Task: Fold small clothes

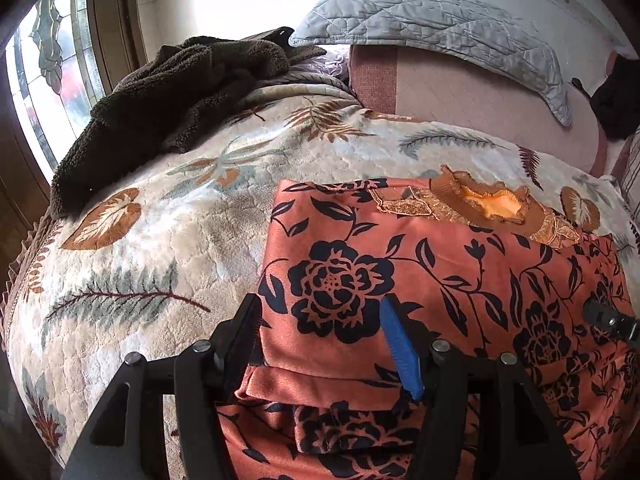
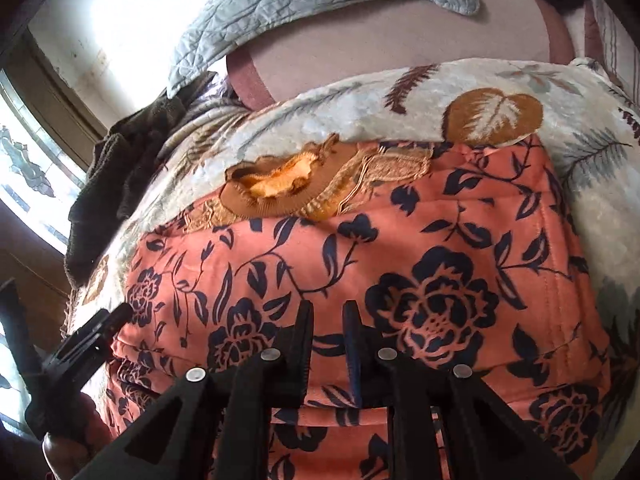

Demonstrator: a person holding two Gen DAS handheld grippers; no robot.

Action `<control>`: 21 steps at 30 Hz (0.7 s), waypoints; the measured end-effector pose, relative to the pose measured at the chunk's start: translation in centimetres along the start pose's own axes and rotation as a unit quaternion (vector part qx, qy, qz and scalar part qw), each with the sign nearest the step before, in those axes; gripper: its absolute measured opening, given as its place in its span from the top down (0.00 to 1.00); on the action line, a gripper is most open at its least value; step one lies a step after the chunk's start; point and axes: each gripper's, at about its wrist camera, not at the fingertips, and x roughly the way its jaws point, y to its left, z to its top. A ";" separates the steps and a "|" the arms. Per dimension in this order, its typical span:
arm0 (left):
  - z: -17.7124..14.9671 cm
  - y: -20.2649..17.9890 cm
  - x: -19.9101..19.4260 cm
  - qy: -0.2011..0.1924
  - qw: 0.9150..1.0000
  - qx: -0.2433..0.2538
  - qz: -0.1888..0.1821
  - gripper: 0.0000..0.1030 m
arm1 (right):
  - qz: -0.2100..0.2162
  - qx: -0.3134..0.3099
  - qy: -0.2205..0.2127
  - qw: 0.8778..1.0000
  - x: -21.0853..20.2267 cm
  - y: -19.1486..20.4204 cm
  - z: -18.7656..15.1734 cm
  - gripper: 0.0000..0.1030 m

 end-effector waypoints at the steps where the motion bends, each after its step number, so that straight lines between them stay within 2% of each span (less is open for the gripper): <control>1: 0.1 0.2 -0.1 -0.002 1.000 -0.002 0.001 0.40 | -0.005 -0.007 0.014 1.000 0.7 0.5 -0.2 0.82; 2: 0.1 0.4 -0.2 -0.004 1.000 -0.004 0.000 0.40 | -0.013 -0.017 0.025 0.999 1.3 0.9 -0.4 0.82; 4: 0.2 0.7 -0.4 -0.008 1.000 -0.007 0.001 0.40 | -0.031 -0.034 0.019 0.999 1.4 1.5 -0.7 0.82; 10: 0.1 1.7 -0.8 -0.012 1.000 -0.014 0.004 0.40 | -0.002 -0.028 -0.014 0.999 -0.1 2.1 -0.7 0.82; 21: 0.3 1.7 -1.5 -0.026 1.000 -0.012 0.000 0.40 | 0.003 -0.045 -0.010 0.999 0.5 3.8 -1.1 0.82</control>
